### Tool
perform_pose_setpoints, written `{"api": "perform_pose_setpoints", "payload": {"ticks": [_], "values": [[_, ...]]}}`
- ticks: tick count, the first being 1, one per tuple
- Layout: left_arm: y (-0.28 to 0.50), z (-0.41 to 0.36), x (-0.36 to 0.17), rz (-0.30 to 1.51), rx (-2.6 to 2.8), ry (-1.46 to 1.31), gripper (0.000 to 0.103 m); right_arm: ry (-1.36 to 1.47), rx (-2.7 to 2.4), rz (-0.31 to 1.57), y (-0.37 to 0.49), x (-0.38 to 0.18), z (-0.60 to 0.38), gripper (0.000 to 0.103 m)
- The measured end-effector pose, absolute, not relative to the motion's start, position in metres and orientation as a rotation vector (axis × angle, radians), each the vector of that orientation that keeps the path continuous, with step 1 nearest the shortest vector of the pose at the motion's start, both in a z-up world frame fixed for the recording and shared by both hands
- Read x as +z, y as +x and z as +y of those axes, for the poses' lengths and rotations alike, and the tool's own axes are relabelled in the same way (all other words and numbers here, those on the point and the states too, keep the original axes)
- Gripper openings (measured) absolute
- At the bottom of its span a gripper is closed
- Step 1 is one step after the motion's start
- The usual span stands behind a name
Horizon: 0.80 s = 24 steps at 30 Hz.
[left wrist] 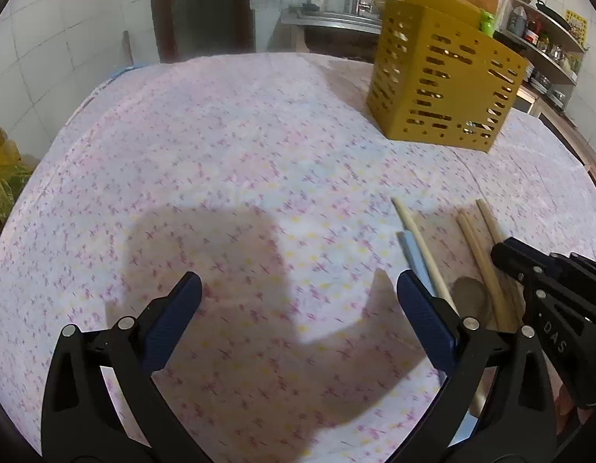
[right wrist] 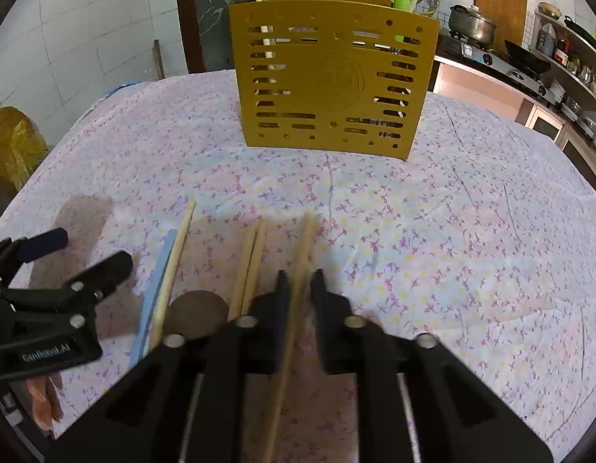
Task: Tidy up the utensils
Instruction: 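Return the right tool to the table and grasp a wooden chopstick, then lower the left tool onto the light-blue spoon handle and close it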
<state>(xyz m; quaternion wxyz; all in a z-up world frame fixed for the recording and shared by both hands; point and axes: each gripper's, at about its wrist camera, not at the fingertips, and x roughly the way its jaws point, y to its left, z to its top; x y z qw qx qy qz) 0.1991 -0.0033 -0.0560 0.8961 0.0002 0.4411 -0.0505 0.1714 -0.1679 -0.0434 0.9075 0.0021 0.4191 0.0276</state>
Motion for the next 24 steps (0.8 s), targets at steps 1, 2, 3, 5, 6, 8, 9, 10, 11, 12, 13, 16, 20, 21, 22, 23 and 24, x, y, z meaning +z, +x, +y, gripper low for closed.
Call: {"api": "perform_pose_setpoints", "payload": {"ticks": [1, 2, 3, 5, 6, 8, 9, 10, 11, 12, 13, 16, 20, 21, 22, 23, 24], "values": [[0.198, -0.005, -0.056, 0.917, -0.110, 0.000, 0.098, 0.009, 0.060, 0.865, 0.170, -0.043, -0.170, 0.008], [0.196, -0.009, -0.056, 0.920, -0.114, 0.005, 0.098, 0.010, 0.059, 0.865, 0.169, -0.042, -0.174, 0.007], [0.195, -0.012, -0.057, 0.921, -0.115, 0.011, 0.098, 0.008, 0.055, 0.863, 0.167, -0.042, -0.176, 0.007], [0.193, -0.019, -0.058, 0.927, -0.111, 0.024, 0.098, 0.012, 0.045, 0.864, 0.164, -0.041, -0.184, 0.007], [0.193, -0.021, -0.059, 0.924, -0.104, 0.026, 0.098, 0.021, 0.041, 0.865, 0.162, -0.041, -0.190, 0.007], [0.193, -0.022, -0.058, 0.927, -0.101, 0.020, 0.098, 0.032, 0.030, 0.865, 0.159, -0.040, -0.199, 0.007], [0.194, -0.023, -0.058, 0.930, -0.100, 0.012, 0.098, 0.037, 0.025, 0.864, 0.158, -0.040, -0.203, 0.007], [0.194, -0.023, -0.057, 0.932, -0.101, 0.003, 0.098, 0.047, 0.022, 0.865, 0.156, -0.040, -0.209, 0.007], [0.194, -0.023, -0.057, 0.932, -0.101, -0.004, 0.098, 0.052, 0.020, 0.866, 0.155, -0.041, -0.213, 0.007], [0.193, -0.023, -0.056, 0.934, -0.104, -0.012, 0.098, 0.057, 0.016, 0.867, 0.153, -0.041, -0.217, 0.007], [0.193, -0.025, -0.056, 0.938, -0.104, -0.016, 0.098, 0.060, 0.012, 0.867, 0.153, -0.042, -0.220, 0.007], [0.191, -0.032, -0.057, 0.938, -0.104, 0.009, 0.098, 0.073, 0.007, 0.866, 0.152, -0.044, -0.226, 0.007], [0.192, -0.037, -0.059, 0.930, -0.092, 0.037, 0.098, 0.091, 0.006, 0.863, 0.152, -0.044, -0.233, 0.007], [0.192, -0.037, -0.059, 0.932, -0.090, 0.036, 0.098, 0.095, 0.005, 0.862, 0.151, -0.044, -0.235, 0.007], [0.194, -0.037, -0.060, 0.936, -0.088, 0.034, 0.098, 0.102, 0.005, 0.861, 0.151, -0.044, -0.236, 0.007], [0.195, -0.037, -0.061, 0.938, -0.086, 0.033, 0.098, 0.107, 0.004, 0.862, 0.152, -0.045, -0.238, 0.007], [0.197, -0.037, -0.061, 0.939, -0.084, 0.034, 0.096, 0.110, 0.005, 0.862, 0.151, -0.046, -0.239, 0.007]]}}
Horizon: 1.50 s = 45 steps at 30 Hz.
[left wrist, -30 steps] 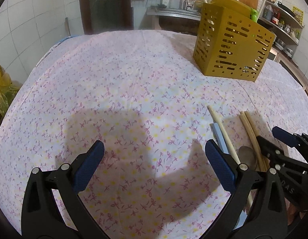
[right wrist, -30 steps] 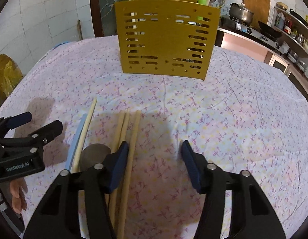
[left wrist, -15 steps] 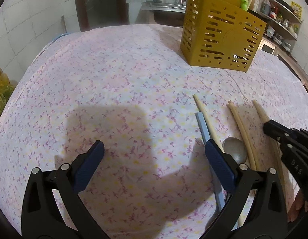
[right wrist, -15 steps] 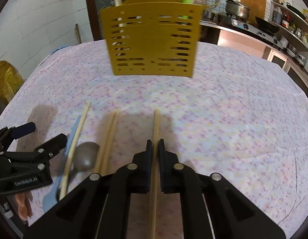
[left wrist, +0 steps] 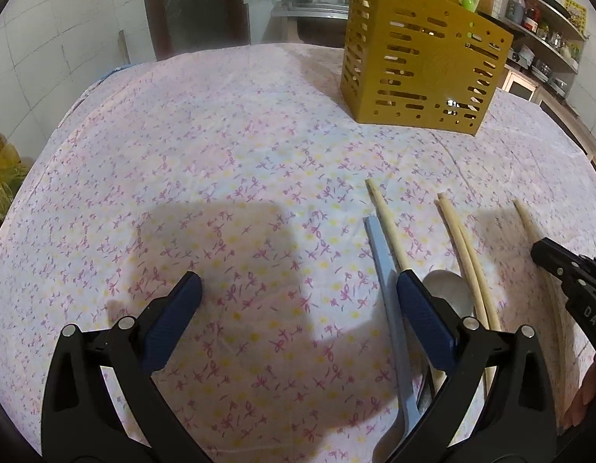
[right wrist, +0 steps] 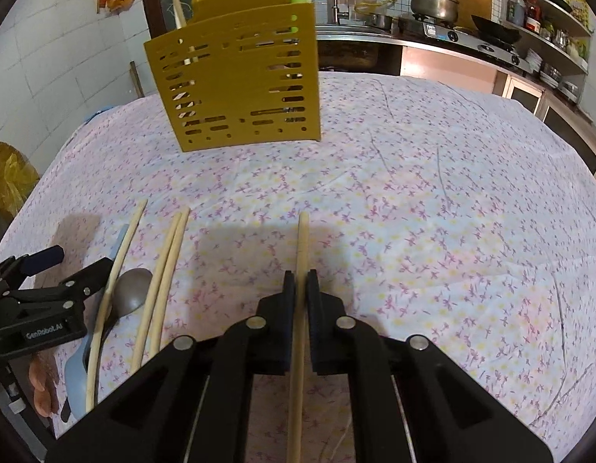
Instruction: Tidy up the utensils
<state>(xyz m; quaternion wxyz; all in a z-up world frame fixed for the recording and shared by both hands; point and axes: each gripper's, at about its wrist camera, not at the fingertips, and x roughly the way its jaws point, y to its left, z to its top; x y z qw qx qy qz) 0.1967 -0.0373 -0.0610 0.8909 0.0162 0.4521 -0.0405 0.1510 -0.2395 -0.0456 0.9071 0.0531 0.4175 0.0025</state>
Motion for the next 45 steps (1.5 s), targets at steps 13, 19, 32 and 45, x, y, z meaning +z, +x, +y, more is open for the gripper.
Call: {"api": "perform_pose_setpoints", "payload": {"ticks": [13, 19, 32, 45], "values": [[0.211, -0.062, -0.054, 0.955, -0.150, 0.047, 0.054, 0.134, -0.011, 0.886, 0.164, -0.044, -0.243, 0.007], [0.219, -0.063, -0.052, 0.968, -0.162, 0.039, 0.029, 0.139, -0.033, 0.914, 0.180, -0.045, -0.240, 0.007], [0.200, -0.053, -0.033, 0.922, -0.207, -0.031, 0.006, 0.154, -0.030, 0.810, 0.156, -0.023, -0.242, 0.007], [0.171, -0.042, 0.010, 0.784, -0.209, -0.034, 0.006, 0.123, -0.030, 0.759, 0.144, -0.008, -0.251, 0.006]]}}
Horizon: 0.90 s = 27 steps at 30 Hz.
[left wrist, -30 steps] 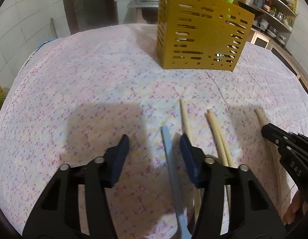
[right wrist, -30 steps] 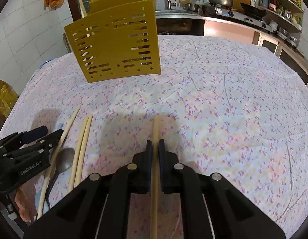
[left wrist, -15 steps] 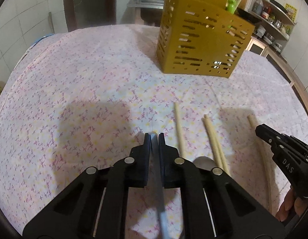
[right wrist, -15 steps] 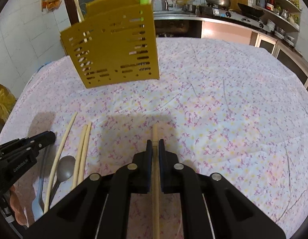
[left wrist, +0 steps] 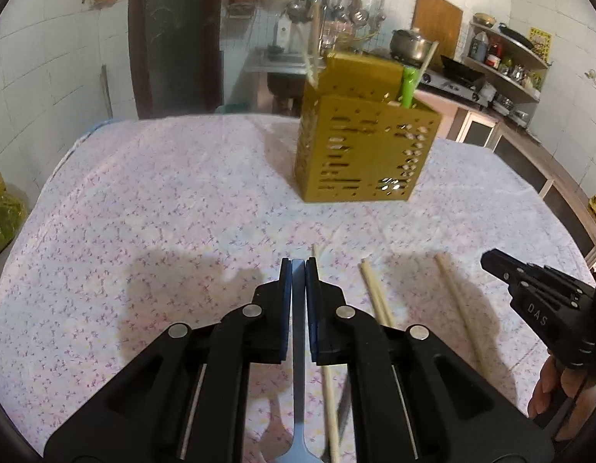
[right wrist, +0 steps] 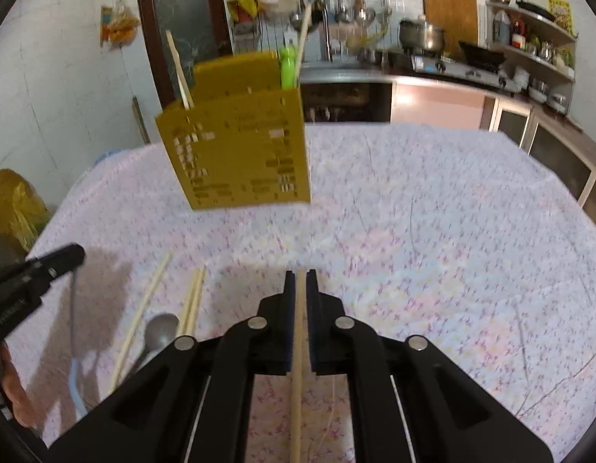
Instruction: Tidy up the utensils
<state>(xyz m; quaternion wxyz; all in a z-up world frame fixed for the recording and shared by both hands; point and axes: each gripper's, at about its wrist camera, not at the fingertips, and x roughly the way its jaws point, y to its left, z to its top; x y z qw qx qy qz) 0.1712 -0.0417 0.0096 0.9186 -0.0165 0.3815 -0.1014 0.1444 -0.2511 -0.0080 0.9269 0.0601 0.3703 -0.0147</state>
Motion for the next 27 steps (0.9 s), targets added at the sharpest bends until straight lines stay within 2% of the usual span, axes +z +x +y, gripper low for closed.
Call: {"api": "perform_pose_setpoints", "payload": {"ticks": [7, 14, 15, 16, 17, 18, 19, 22, 24, 27], "values": [[0.208, -0.026, -0.039, 0.936, -0.178, -0.089, 0.006, 0.128, -0.080, 0.831, 0.155, -0.035, -0.256, 0.007], [0.215, -0.026, -0.054, 0.950, -0.163, -0.072, 0.006, 0.102, -0.068, 0.818, 0.161, -0.032, -0.249, 0.007], [0.214, -0.026, -0.054, 0.947, -0.162, -0.065, 0.006, 0.098, -0.064, 0.818, 0.161, -0.032, -0.248, 0.010], [0.213, -0.028, -0.055, 0.940, -0.162, -0.049, 0.007, 0.099, -0.059, 0.819, 0.161, -0.032, -0.248, 0.017], [0.212, -0.029, -0.054, 0.935, -0.164, -0.038, 0.007, 0.110, -0.054, 0.817, 0.161, -0.033, -0.248, 0.048], [0.211, -0.030, -0.054, 0.929, -0.166, -0.028, 0.009, 0.117, -0.054, 0.803, 0.160, -0.033, -0.248, 0.067], [0.210, -0.031, -0.054, 0.925, -0.170, -0.024, 0.011, 0.113, -0.060, 0.794, 0.159, -0.033, -0.248, 0.066], [0.209, -0.028, -0.053, 0.922, -0.187, -0.038, 0.028, 0.103, -0.071, 0.812, 0.162, -0.040, -0.247, 0.066], [0.206, -0.028, -0.050, 0.908, -0.179, -0.044, 0.049, 0.106, -0.068, 0.835, 0.164, -0.045, -0.248, 0.066], [0.203, -0.027, -0.043, 0.877, -0.175, -0.044, 0.054, 0.098, -0.076, 0.865, 0.166, -0.052, -0.247, 0.067]]}}
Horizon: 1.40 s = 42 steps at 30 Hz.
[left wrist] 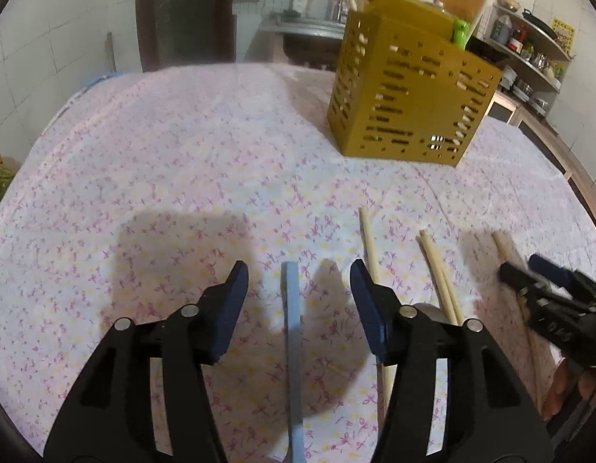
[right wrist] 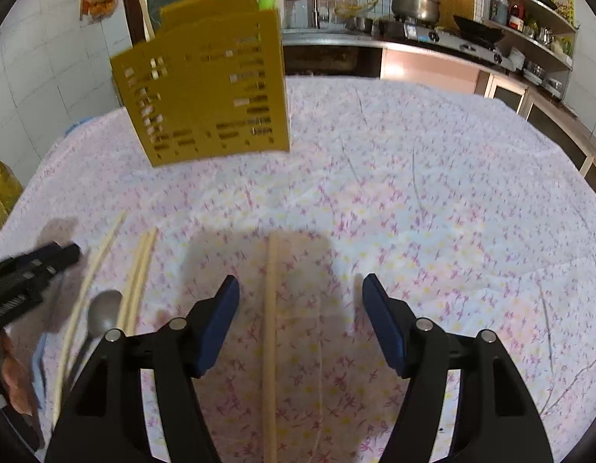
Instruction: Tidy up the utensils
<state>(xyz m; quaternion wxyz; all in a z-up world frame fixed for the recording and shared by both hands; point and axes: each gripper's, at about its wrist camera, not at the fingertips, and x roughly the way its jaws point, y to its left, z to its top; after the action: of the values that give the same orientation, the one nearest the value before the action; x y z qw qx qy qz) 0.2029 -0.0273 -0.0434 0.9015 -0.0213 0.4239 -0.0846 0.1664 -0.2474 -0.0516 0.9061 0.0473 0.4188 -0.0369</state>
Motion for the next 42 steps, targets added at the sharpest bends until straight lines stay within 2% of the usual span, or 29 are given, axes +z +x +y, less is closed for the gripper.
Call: {"api": "perform_pose_setpoints", "payload": {"ticks": [1, 3, 5, 8, 17, 19, 22, 24, 25, 27, 29, 34, 42], "values": [[0.202, -0.026, -0.041, 0.872, -0.178, -0.047, 0.055, 0.095, -0.077, 0.864, 0.166, -0.052, -0.247, 0.067], [0.199, -0.023, -0.036, 0.861, -0.175, -0.049, 0.067, 0.089, -0.083, 0.864, 0.165, -0.052, -0.247, 0.065], [0.198, -0.021, -0.036, 0.857, -0.160, -0.033, 0.072, 0.091, -0.085, 0.862, 0.163, -0.052, -0.248, 0.062], [0.198, -0.022, -0.042, 0.899, -0.174, 0.001, 0.073, 0.086, -0.087, 0.858, 0.161, -0.050, -0.248, 0.043], [0.194, -0.039, -0.058, 0.918, -0.186, 0.098, 0.072, 0.073, -0.076, 0.856, 0.161, -0.050, -0.243, 0.027], [0.194, -0.036, -0.057, 0.919, -0.181, 0.079, 0.067, 0.079, -0.074, 0.857, 0.161, -0.050, -0.243, 0.024], [0.195, -0.034, -0.055, 0.921, -0.184, 0.056, 0.048, 0.083, -0.070, 0.865, 0.162, -0.049, -0.242, 0.019], [0.200, -0.031, -0.053, 0.930, -0.181, 0.025, 0.031, 0.086, -0.064, 0.874, 0.164, -0.048, -0.241, 0.012], [0.203, -0.030, -0.053, 0.937, -0.179, 0.010, 0.027, 0.089, -0.062, 0.879, 0.165, -0.047, -0.240, 0.011], [0.209, -0.028, -0.053, 0.952, -0.174, -0.018, 0.012, 0.098, -0.060, 0.886, 0.167, -0.047, -0.240, 0.008], [0.212, -0.027, -0.053, 0.964, -0.174, -0.034, 0.006, 0.105, -0.059, 0.891, 0.168, -0.047, -0.240, 0.007], [0.212, -0.025, -0.050, 0.971, -0.178, -0.048, 0.006, 0.128, -0.051, 0.883, 0.168, -0.041, -0.241, 0.006], [0.194, -0.020, -0.022, 0.875, -0.167, -0.053, 0.006, 0.196, -0.035, 0.741, 0.146, -0.011, -0.247, 0.006]]}}
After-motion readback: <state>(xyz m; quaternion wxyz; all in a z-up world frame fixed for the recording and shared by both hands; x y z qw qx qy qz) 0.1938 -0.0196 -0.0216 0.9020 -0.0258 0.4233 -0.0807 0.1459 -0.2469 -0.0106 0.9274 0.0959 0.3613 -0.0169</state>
